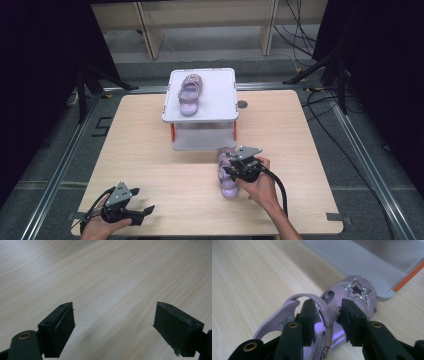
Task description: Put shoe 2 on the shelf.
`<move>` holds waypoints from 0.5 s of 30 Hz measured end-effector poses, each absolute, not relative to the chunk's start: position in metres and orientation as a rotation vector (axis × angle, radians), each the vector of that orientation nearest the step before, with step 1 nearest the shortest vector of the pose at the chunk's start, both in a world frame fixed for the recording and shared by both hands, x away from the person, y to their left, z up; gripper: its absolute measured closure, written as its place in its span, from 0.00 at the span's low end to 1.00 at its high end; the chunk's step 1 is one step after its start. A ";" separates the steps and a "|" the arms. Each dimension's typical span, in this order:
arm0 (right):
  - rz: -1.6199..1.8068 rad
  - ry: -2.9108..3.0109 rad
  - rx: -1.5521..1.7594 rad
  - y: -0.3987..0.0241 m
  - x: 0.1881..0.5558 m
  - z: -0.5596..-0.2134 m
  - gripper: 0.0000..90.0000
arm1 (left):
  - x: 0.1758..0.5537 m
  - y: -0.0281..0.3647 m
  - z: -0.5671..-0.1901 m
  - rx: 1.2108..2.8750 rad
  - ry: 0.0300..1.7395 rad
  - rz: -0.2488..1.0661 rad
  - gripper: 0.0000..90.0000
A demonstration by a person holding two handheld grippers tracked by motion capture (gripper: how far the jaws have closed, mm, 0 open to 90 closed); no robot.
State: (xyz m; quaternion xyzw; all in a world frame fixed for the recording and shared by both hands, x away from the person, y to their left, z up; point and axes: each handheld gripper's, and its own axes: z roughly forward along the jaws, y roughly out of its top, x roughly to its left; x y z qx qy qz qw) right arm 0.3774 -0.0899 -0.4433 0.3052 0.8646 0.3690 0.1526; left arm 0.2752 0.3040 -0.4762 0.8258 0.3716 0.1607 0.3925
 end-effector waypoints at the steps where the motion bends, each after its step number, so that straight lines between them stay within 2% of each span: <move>1: 1.059 2.471 0.875 -0.090 0.378 -0.444 0.74 | 0.275 0.304 -0.476 2.096 0.943 0.408 0.18; 15: 1.037 2.490 0.827 -0.086 0.381 -0.441 0.87 | 0.277 0.307 -0.476 2.128 0.913 0.429 0.18</move>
